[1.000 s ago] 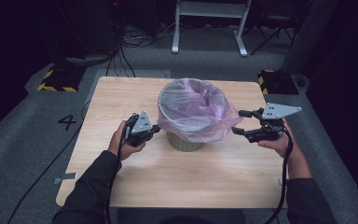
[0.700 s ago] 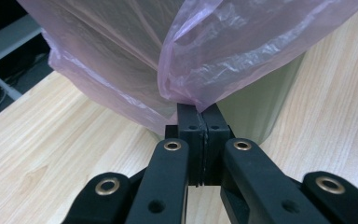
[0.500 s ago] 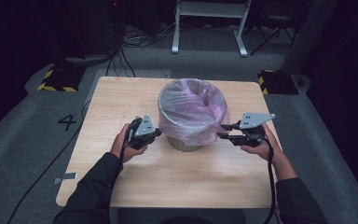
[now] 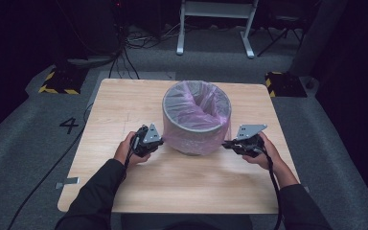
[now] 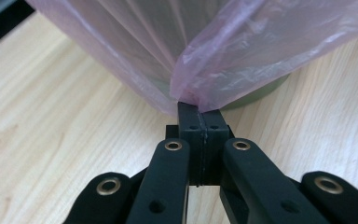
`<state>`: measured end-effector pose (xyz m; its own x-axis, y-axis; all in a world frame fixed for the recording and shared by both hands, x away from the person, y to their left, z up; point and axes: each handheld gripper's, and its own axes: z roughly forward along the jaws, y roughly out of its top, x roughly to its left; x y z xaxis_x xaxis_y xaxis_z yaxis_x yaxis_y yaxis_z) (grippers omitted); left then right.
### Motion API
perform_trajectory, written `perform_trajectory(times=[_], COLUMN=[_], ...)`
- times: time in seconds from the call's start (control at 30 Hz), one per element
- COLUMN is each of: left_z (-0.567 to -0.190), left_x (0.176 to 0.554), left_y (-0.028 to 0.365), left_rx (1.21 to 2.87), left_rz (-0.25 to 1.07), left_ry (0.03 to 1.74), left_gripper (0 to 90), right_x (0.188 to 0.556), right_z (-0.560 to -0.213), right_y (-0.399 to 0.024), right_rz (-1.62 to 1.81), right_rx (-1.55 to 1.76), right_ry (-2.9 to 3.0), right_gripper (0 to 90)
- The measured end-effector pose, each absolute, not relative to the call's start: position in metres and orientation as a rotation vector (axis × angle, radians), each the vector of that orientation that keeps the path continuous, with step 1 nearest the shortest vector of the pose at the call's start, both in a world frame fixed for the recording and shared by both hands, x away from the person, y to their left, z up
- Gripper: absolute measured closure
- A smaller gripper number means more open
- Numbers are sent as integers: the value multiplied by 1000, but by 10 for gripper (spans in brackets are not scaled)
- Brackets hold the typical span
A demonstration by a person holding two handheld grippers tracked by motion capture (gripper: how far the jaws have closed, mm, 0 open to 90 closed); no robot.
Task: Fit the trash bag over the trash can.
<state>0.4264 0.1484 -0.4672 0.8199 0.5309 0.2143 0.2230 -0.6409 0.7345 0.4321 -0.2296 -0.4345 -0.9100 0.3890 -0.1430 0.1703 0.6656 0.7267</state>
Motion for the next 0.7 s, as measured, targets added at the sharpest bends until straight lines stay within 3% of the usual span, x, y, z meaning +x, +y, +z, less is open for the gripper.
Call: perform_trajectory(times=[0.2,0.27,0.33,0.47,0.57,0.67,0.7], left_z=[-479,-484,-487,-487,-485,-483,-483], left_x=[435,437,436,433,426,418,413], left_y=[151,152,156,165,173,179,181], left_rx=[2303,2313,2307,2252,2204,2175,2174], left_rz=[509,507,493,466,445,418,413], left_ry=[621,662,671,736,780,820,817], left_gripper=[884,780,762,429,275,205,202], right_x=[448,451,454,454,452,450,449], right_z=[-452,-457,-460,-460,-457,-457,-457], right_y=[-231,-231,-231,-233,-237,-244,-247], right_rz=[1041,1017,988,988,1014,1058,1071], right_rx=[590,610,636,656,675,700,710], right_ry=[2631,2649,2661,2651,2627,2642,2652], right_gripper=[880,863,863,803,791,530,483])
